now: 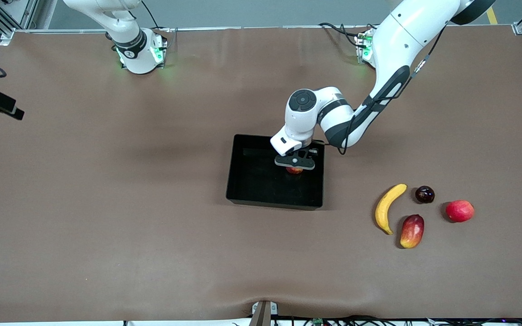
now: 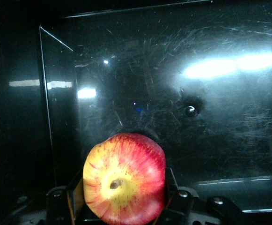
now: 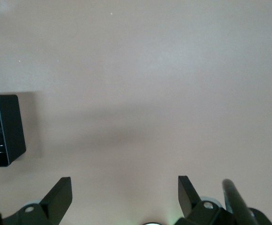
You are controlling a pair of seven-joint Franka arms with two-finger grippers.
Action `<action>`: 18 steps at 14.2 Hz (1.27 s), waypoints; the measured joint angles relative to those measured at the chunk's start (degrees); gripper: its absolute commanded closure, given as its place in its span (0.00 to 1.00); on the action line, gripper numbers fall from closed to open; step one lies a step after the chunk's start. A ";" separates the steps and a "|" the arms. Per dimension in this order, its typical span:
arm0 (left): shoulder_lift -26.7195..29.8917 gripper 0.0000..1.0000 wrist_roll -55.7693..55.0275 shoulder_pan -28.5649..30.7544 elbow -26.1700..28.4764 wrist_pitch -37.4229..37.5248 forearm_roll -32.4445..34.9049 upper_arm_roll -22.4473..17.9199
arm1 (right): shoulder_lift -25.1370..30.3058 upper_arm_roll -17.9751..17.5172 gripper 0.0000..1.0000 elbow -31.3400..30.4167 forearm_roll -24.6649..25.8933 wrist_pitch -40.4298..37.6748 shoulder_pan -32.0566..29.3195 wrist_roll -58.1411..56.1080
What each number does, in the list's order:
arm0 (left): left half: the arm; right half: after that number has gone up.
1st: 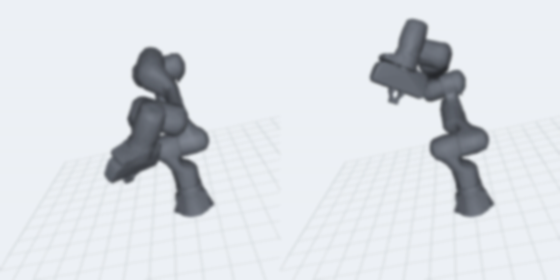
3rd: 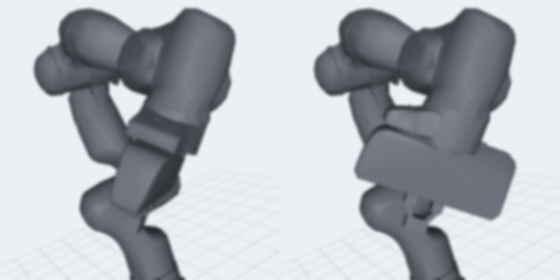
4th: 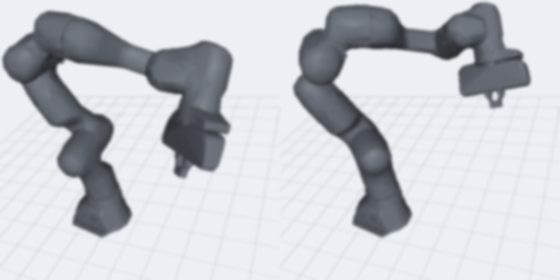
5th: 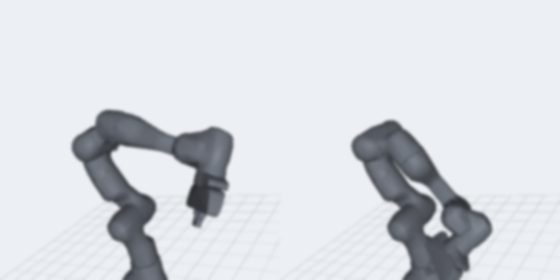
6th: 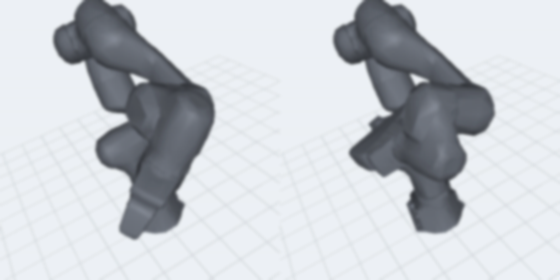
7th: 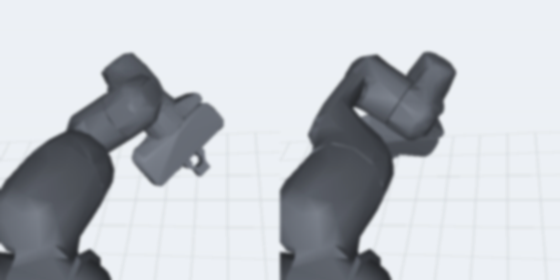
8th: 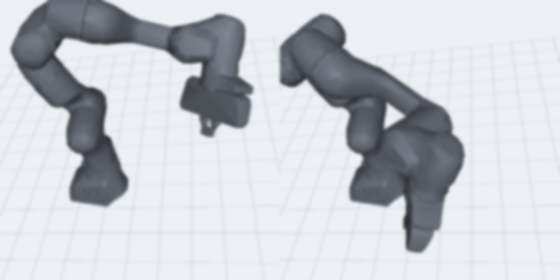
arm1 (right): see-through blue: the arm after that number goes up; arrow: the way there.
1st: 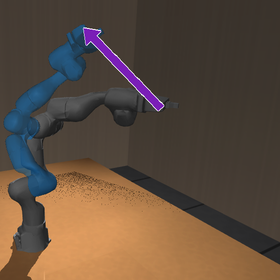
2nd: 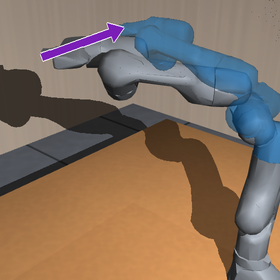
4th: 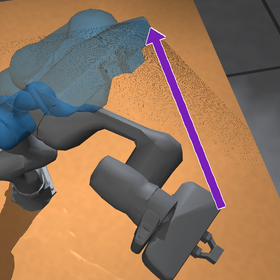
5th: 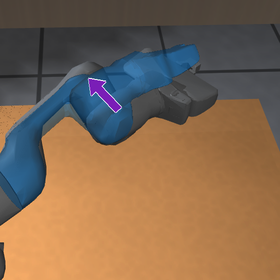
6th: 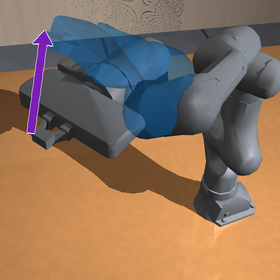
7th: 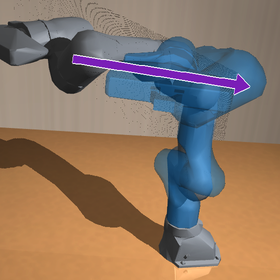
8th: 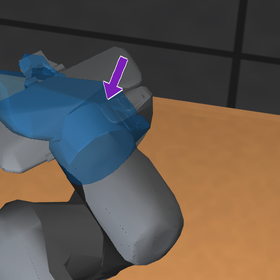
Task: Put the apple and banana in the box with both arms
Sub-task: 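Lower the apple into the tray and open the left gripper, then move the left gripper to the yellow banana and grasp it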
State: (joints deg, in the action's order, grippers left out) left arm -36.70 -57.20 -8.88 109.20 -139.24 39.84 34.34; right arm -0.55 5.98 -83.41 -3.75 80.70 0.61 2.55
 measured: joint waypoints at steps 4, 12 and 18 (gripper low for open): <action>-0.09 0.00 -0.79 -0.03 -0.44 0.15 0.00 -0.03 | 5.98 -0.49 0.00 -8.07 0.04 2.72 0.01 -0.09; 4.83 0.00 -0.71 0.68 -13.67 17.21 -3.10 1.34 | 6.41 -1.11 0.00 -7.28 3.86 3.94 2.16 -0.64; 5.26 0.00 17.79 10.40 -18.83 20.95 -6.87 1.24 | 6.41 -1.00 0.00 -7.29 4.71 3.82 2.79 -0.64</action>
State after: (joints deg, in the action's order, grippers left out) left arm -31.45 -39.42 1.52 90.37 -118.28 32.98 35.58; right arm 5.85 4.99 -90.69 0.95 84.52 3.41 1.91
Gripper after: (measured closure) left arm 0.000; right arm 0.000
